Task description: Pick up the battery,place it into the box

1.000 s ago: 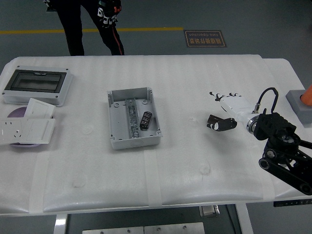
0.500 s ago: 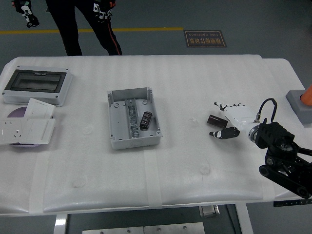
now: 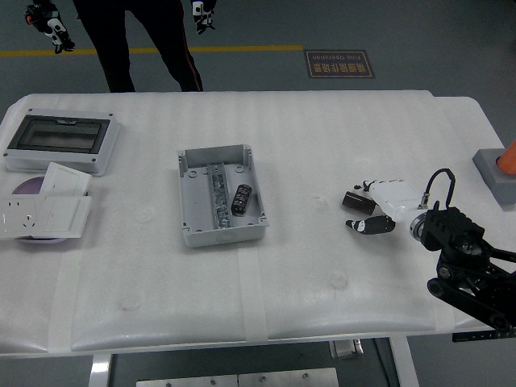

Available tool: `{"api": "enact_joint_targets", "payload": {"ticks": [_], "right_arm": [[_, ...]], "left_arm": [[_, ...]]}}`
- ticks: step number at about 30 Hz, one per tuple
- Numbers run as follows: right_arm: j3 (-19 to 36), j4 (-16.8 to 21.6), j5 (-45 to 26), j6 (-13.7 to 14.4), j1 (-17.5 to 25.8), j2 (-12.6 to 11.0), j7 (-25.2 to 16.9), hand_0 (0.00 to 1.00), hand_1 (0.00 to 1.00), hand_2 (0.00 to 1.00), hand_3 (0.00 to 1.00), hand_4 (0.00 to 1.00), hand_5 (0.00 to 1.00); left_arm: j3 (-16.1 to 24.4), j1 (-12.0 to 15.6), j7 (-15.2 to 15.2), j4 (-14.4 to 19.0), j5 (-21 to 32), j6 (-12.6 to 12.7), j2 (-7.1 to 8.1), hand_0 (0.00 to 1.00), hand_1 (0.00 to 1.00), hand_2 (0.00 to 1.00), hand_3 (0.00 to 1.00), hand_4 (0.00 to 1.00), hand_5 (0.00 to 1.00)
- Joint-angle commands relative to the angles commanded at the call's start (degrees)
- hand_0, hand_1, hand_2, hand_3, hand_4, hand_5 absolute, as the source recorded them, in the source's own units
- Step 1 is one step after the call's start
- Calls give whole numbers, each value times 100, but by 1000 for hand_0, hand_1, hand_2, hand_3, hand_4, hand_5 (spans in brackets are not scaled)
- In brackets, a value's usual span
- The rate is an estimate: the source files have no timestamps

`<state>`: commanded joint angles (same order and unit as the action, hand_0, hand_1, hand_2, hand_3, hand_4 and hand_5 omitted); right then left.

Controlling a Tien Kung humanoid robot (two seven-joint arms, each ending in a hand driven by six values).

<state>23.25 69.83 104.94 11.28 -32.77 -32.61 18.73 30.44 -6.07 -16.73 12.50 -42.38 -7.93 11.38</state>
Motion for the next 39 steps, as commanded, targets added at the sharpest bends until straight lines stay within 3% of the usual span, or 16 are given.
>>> {"api": "enact_joint_targets", "payload": {"ticks": [1, 6, 7, 18, 19, 39], "right_arm": [[2, 1, 1, 4, 1, -2, -4, 683, 594, 597, 636, 675, 426], [19, 10, -21, 46, -3, -15, -41, 683, 594, 597, 636, 675, 426], [24, 15, -15, 55, -4, -19, -45, 639, 531, 537, 623, 635, 406], [24, 14, -60, 179, -9, -6, -98, 592, 497, 515, 622, 618, 392], [17, 8, -66, 191, -5, 1, -102, 503, 443, 502, 619, 613, 395], [106, 45, -226, 474, 2, 71, -241, 435, 402, 488, 619, 601, 392]], "left_arm": [[-5, -1, 6, 0, 6, 4, 1, 509, 635, 488, 450, 478, 489], [-25, -9, 39, -1, 30, 27, -1, 509, 635, 488, 450, 478, 489], [-22, -11, 43, 0, 25, 30, -2, 509, 635, 488, 450, 485, 497], [-47, -29, 76, -3, 45, 38, -2, 509, 634, 488, 458, 488, 503], [-46, -29, 77, -3, 43, 38, -2, 509, 635, 489, 458, 488, 504], [-37, -44, 127, -7, 52, 68, 5, 508, 634, 525, 467, 499, 515]]}}
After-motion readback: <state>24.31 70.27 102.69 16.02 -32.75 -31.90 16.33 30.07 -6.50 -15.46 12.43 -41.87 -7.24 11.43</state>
